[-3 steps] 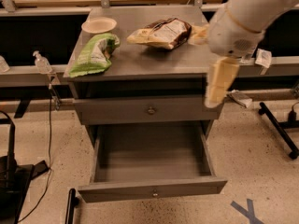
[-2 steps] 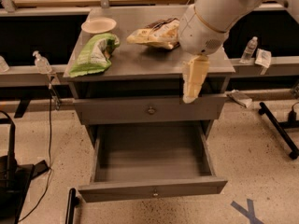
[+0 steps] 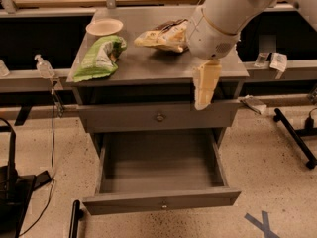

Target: Place green rice chip bag into middle drawer

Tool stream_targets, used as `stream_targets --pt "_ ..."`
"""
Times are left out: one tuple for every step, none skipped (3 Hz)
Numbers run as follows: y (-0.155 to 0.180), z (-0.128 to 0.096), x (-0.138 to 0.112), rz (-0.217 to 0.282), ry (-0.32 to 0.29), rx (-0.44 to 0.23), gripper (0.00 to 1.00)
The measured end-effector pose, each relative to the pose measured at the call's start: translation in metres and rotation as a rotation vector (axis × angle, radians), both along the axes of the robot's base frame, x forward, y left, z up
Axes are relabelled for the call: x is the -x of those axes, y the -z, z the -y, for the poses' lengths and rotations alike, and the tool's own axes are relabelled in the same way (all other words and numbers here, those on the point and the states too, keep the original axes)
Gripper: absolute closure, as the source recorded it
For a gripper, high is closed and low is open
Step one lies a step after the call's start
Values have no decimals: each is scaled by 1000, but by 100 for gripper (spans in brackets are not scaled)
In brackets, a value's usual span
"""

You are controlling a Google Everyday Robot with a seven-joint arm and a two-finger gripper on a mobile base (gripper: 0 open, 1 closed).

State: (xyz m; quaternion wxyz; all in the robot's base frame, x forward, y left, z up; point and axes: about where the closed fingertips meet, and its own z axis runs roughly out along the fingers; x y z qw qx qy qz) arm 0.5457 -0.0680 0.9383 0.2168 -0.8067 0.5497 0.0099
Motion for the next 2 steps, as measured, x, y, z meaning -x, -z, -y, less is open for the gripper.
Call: stream_targets --pt "15 -30 -19 19 -129 57 0" --pt "33 -72 -58 64 -340 105 0"
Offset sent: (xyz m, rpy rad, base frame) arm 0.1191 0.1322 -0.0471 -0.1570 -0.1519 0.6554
